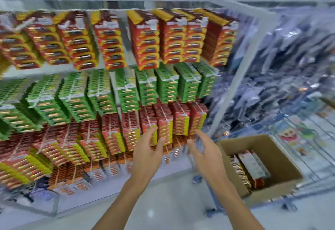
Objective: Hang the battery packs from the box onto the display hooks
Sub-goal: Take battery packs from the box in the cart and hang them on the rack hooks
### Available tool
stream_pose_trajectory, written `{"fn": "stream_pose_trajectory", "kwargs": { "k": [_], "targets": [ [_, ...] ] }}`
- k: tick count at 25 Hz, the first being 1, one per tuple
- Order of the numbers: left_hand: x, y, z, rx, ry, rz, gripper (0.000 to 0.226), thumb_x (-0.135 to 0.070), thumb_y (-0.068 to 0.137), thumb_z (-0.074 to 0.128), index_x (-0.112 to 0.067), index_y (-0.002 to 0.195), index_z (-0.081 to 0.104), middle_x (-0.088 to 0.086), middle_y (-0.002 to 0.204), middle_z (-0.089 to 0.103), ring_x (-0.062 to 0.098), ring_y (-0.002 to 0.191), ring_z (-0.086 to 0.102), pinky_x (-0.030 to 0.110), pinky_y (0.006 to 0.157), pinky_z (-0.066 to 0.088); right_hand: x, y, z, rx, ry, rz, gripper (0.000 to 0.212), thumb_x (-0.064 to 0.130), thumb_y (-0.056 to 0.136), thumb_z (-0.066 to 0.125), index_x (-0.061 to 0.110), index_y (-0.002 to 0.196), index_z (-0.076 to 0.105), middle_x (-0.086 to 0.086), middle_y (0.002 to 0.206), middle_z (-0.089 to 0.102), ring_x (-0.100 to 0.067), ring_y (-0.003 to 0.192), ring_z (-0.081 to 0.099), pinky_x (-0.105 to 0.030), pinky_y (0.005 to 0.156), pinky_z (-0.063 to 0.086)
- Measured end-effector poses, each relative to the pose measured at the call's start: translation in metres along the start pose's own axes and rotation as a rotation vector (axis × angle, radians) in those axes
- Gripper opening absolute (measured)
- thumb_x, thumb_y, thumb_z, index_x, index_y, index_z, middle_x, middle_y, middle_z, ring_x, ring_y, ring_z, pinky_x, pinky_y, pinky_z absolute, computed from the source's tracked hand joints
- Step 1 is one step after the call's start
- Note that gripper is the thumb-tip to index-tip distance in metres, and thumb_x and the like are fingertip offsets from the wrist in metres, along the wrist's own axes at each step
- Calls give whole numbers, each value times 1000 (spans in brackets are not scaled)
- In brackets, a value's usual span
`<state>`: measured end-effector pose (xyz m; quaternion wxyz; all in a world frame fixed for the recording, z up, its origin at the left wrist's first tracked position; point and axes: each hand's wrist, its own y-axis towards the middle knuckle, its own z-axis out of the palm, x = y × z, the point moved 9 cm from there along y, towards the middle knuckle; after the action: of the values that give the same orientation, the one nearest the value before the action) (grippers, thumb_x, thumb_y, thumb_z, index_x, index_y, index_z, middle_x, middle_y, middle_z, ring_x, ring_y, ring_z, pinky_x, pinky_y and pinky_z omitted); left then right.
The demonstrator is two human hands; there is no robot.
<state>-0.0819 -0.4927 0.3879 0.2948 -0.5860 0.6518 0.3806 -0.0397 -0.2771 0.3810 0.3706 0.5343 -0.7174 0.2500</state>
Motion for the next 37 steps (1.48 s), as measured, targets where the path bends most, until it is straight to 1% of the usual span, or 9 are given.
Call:
{"fn": "stream_pose_trajectory", "kwargs": {
  "k": [3,6,8,11,15,18,22,29,37],
  "targets": [
    [-30,-6,65,116,-18,26,46,-35,101,64,-19,143,58,-2,146,59,25,130,58,18,101,43,-51,-11,-55,-83,30,101,56,45,102,59,26,153,46,8,155,48,-14,145,42,-39,118,37],
    [-60,-18,135,216,-16,49,43,-34,100,65,-20,140,60,3,136,66,37,111,65,37,94,51,-105,-23,-110,-138,5,177,56,48,102,56,27,153,45,9,157,46,-14,144,43,-40,118,39],
    [-78,-27,181,272,-24,42,44,-36,101,64,-21,141,60,3,138,65,28,120,62,41,102,48,-140,-29,-145,-159,-31,227,58,48,103,55,25,154,45,9,158,46,-13,145,42,-39,118,38],
    [-105,-47,251,364,-29,83,46,-42,101,59,-26,144,55,-7,149,56,14,138,50,35,114,40,-192,-34,-192,-165,-88,275,54,43,103,57,25,152,47,5,152,53,-20,137,52,-40,110,45],
    [-124,-67,319,428,1,81,43,-34,103,60,-21,143,56,-12,144,53,3,134,44,22,111,32,-254,-36,-222,-128,-86,363,47,38,104,57,26,149,51,1,136,64,-26,122,62,-41,101,48],
    [-121,-75,364,476,36,25,41,-32,103,62,-17,141,59,-2,146,59,15,138,51,32,115,39,-298,-29,-227,-73,-106,432,46,39,103,56,27,147,51,1,125,69,-24,114,65,-40,98,50],
    [-108,-63,411,547,109,-20,41,-33,105,57,-20,144,54,-6,147,57,13,137,49,19,107,32,-339,-5,-223,-13,-130,471,47,43,104,54,30,149,48,8,142,61,-18,124,60,-39,104,51],
    [-61,-26,483,621,163,-141,43,-42,105,53,-28,145,48,-8,145,56,15,136,50,39,113,47,-396,55,-202,109,-205,546,45,40,103,56,25,146,51,6,139,61,-19,131,55,-38,103,51],
    [5,-21,561,664,324,-392,49,-37,103,58,-23,149,47,-2,148,55,21,137,52,46,113,47,-484,120,-157,389,-282,623,48,39,104,55,22,147,46,-1,144,57,-23,134,52,-42,109,47]
  ]
}}
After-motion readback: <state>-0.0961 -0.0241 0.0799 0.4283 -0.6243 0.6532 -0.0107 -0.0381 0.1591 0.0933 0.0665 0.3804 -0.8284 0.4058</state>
